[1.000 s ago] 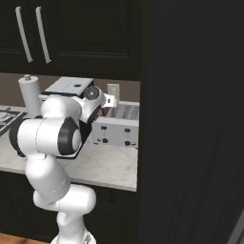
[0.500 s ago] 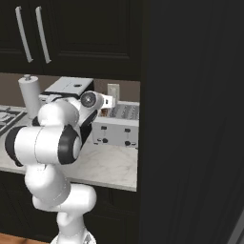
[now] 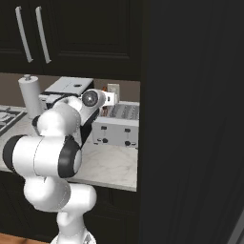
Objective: Start the toaster. Once the lever pops up, take the bread to the plate on the dining counter.
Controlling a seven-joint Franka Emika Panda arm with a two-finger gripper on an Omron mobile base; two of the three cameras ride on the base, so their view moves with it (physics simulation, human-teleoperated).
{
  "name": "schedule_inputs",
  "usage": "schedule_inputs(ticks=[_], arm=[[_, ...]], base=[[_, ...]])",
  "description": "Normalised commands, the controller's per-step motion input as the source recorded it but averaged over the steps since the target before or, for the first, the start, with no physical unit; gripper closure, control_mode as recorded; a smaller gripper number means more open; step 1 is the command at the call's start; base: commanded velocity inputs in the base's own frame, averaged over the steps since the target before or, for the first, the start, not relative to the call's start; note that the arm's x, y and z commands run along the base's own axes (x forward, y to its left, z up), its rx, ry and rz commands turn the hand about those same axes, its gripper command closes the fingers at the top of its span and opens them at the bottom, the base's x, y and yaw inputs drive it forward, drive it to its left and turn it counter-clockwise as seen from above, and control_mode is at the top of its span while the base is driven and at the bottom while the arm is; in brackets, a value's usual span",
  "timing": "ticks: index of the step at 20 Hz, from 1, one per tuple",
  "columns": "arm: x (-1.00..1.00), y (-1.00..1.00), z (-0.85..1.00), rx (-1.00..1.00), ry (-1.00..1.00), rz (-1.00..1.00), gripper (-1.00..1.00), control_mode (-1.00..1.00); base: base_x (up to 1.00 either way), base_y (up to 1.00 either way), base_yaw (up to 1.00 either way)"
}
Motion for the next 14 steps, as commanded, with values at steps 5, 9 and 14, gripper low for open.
schedule_inputs(ticks=[5,9,14], arm=[[-0.67,-0.01,0.18,0.0,0.03,0.0,1.0,-1.0],[-0.86,0.0,0.14,0.0,0.08,-0.07,1.0,-1.0],[-0.97,-0.05,0.25,0.0,0.16,-0.06,1.0,-1.0]], base=[[0.0,0.0,0.0],[0.0,0.0,0.0],[0.0,0.0,0.0]])
